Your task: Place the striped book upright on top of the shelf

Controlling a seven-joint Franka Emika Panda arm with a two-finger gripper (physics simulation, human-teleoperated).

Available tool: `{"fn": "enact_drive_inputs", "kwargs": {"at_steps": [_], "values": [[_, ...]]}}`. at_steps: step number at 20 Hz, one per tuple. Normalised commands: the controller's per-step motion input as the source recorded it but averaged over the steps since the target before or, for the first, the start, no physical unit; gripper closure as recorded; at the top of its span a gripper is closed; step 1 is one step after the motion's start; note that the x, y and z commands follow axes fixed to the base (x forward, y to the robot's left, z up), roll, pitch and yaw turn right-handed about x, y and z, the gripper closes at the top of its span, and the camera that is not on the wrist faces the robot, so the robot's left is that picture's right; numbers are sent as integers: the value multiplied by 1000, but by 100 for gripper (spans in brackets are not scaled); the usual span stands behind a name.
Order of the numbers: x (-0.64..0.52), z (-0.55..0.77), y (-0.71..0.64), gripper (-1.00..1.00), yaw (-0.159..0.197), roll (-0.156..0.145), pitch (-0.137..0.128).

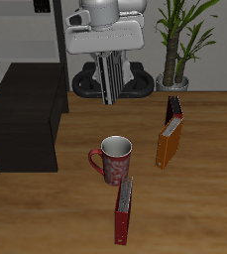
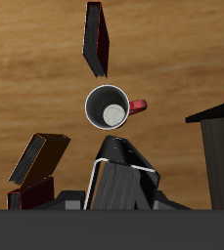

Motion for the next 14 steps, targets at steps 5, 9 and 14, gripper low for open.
{"fn": "enact_drive_inputs", "kwargs": {"at_steps": [5,9,14], "values": [[-132,14,-439,100,29,-10,-19],[-174,52,-409,100,-10,37,13],[-104,48,-462,100,2,10,-15]]}}
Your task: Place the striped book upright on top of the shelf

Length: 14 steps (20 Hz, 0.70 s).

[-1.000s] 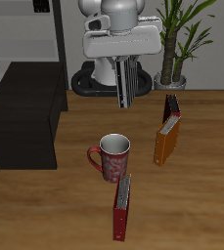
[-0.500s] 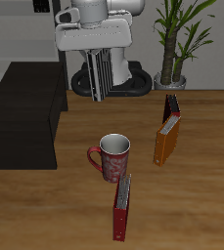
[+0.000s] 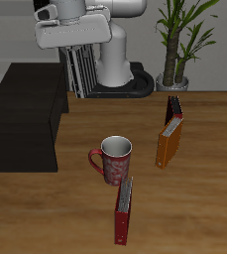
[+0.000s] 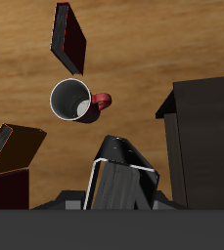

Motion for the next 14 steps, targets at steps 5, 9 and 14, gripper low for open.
{"fn": "enact_drive_inputs", "kwargs": {"at_steps": [5,9,14], "values": [[-72,27,-556,100,-24,-48,-24],[-140,124,-622,100,-57,-108,-45],[-103,86,-483,100,-32,-110,-33]]}}
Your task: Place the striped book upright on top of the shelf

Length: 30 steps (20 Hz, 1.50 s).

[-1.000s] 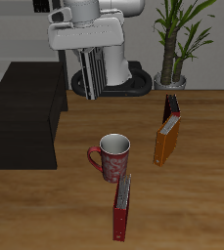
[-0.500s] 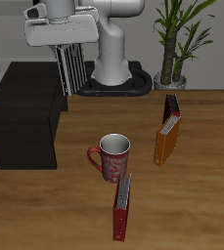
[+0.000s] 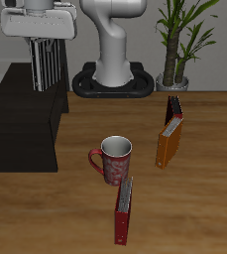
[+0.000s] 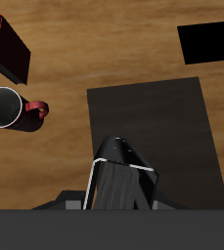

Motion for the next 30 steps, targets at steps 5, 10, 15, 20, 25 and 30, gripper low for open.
{"fn": "enact_drive_inputs", "kwargs": {"at_steps": [5,10,15,20,25,30], "values": [[-25,-19,-394,100,-44,-74,-2],[24,-110,-220,100,-54,-25,24],[50,-186,34,100,-18,28,35],[42,-113,-24,100,-19,-19,24],[47,-118,-11,-100,-2,-50,25],[-9,7,21,-100,0,-18,-7]]}}
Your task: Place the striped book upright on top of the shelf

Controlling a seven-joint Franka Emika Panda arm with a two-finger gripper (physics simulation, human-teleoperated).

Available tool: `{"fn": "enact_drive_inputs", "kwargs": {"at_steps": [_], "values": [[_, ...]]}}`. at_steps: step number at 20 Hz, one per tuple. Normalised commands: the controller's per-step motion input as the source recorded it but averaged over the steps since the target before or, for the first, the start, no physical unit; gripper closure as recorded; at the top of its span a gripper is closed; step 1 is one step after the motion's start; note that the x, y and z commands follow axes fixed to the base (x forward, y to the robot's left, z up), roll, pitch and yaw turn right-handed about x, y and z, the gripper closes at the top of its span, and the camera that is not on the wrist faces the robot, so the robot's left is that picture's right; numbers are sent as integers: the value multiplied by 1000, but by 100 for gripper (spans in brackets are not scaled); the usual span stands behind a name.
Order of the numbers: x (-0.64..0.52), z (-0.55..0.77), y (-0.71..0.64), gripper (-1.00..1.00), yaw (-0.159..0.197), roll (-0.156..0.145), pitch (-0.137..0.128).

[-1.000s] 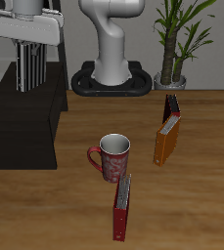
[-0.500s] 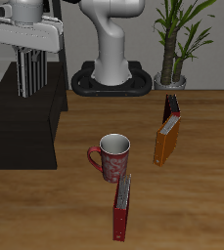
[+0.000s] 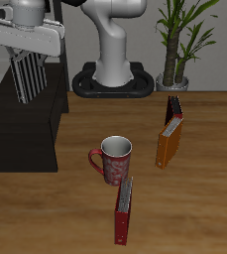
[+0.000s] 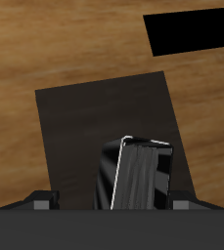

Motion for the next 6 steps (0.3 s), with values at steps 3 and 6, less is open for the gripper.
{"fn": "enact_drive_inputs", "kwargs": {"at_steps": [3,6], "values": [[-70,128,149,-100,26,-1,-27],[-111,106,237,-100,65,10,-41]]}}
